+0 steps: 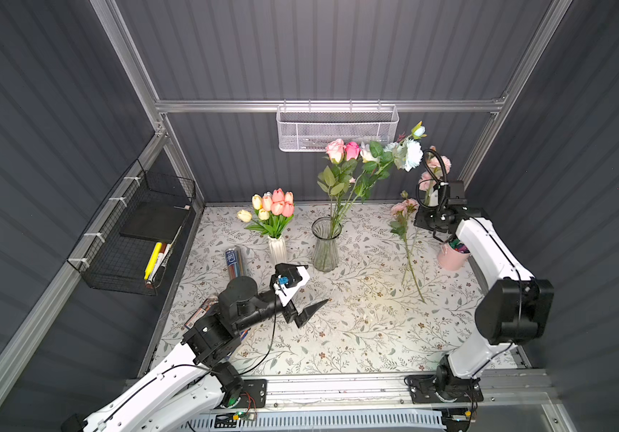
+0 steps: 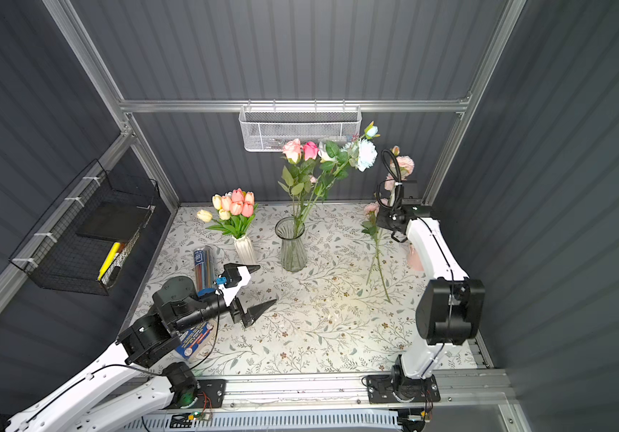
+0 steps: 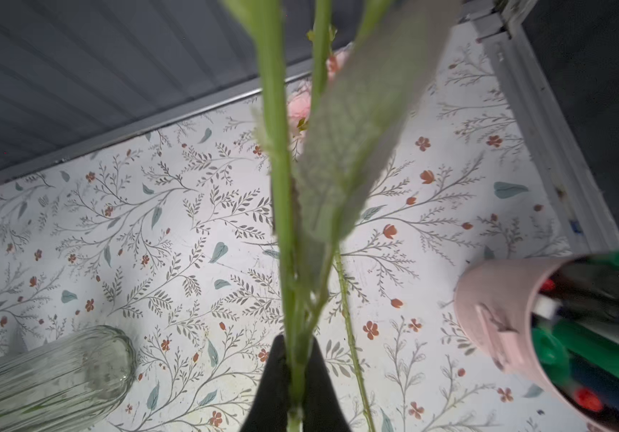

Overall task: Pick out pink flowers from the vase
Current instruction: Place the flower at the center of the board.

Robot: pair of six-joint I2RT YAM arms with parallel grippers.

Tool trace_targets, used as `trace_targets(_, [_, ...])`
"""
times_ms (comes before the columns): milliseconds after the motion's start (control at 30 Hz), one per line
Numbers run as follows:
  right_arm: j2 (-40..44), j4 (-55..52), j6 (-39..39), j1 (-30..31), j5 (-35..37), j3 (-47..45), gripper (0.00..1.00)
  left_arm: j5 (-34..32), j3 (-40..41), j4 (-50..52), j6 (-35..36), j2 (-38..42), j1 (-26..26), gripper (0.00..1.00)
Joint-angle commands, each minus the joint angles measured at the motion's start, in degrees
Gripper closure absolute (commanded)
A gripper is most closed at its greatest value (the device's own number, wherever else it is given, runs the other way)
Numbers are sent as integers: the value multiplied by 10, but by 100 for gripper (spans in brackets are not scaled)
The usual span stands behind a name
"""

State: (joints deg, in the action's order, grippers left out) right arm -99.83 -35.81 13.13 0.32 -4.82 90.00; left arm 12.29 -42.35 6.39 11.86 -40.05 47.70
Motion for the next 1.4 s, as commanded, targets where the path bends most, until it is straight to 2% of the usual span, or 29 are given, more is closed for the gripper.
trace_targets(0, [-29,-60,-66,11,-29,12,100,12,4,-9,9,7,5,1])
trace_targets(167, [-104,-114,-124,63,26,78,100,12,8,-5,10,15,7,1])
trace_targets(367, [-199,-192,-82,82,58,184,100,13,10,-4,11,16,10,1])
trace_targets(733, [-283,-210,-62,86,50,237,100,20,11,-4,15,18,12,1])
trace_targets(933, [-331,-226,-61,86,78,291,100,29,14,-4,17,18,11,1])
trace_targets(1233, [-373,-226,-74,85,123,316,99,26,16,-4,19,11,12,1])
trace_targets(1367, [-389,-227,-71,80,114,328,96,23,17,-4,19,11,12,1])
